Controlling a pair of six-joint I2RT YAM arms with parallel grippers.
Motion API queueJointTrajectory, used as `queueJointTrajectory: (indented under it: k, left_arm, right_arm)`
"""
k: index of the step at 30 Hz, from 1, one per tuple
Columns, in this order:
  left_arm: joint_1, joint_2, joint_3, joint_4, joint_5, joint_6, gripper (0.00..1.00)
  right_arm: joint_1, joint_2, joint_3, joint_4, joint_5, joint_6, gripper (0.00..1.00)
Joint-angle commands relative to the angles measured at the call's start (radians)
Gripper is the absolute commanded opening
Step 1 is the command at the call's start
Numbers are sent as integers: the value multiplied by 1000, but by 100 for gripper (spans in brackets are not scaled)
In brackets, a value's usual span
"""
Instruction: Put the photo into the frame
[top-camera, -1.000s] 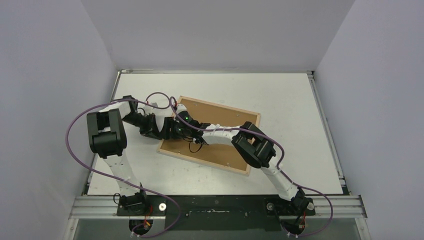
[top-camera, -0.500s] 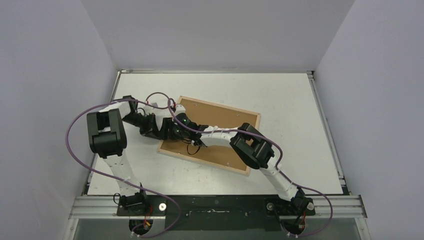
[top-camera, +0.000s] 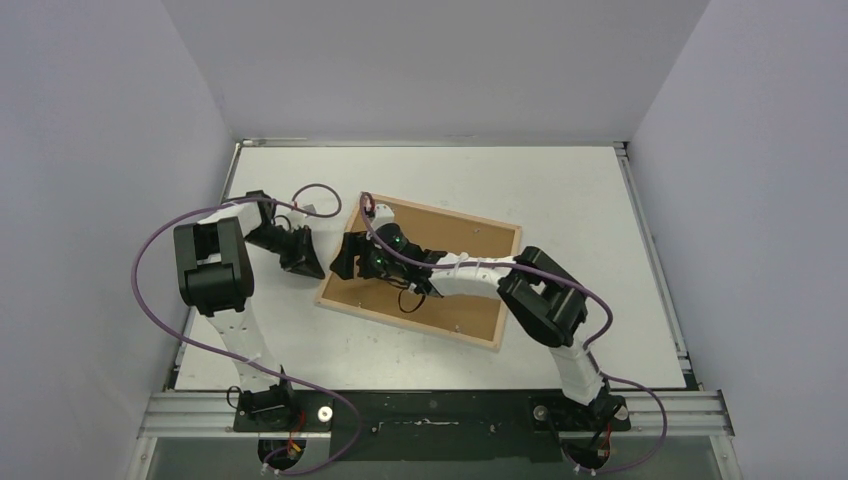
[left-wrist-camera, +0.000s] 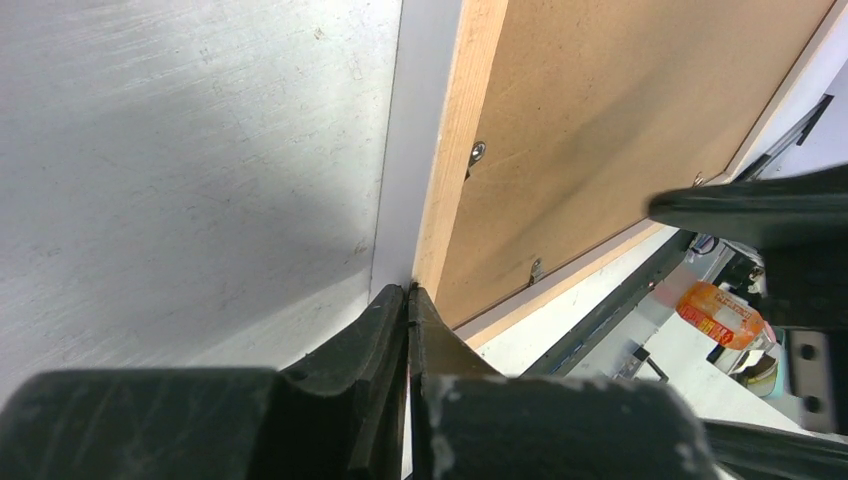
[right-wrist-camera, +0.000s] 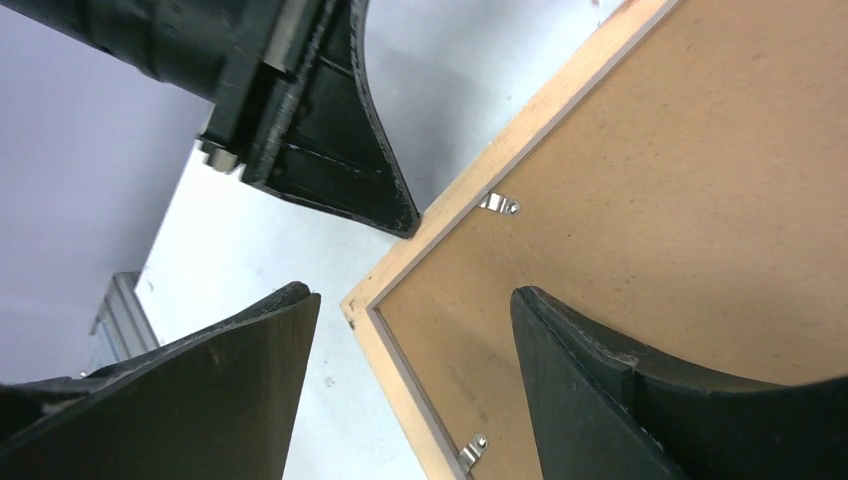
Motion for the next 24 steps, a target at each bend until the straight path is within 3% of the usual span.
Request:
queueJointTrajectory:
  k: [1,4,7,9,24]
  left_arm:
    - [9,-30,45,-4,21,4,5]
    - [9,-39,45,6,10,-13,17]
    - [9,-54,37,33,-12,-34,36]
    - [6,-50,31,50,-15,-45,37]
    - [3,35,4,91,-4,-46,9]
  right_arm:
    - [-21,-104,-62,68,30,-4,72]
    - [-10,-89,-63,72,30,-3,72]
    - [11,-42,-22,63,20,-12,72]
    - [24,-5,18,56,12,-18,72]
    - [51,160,185,10,22,-14,71]
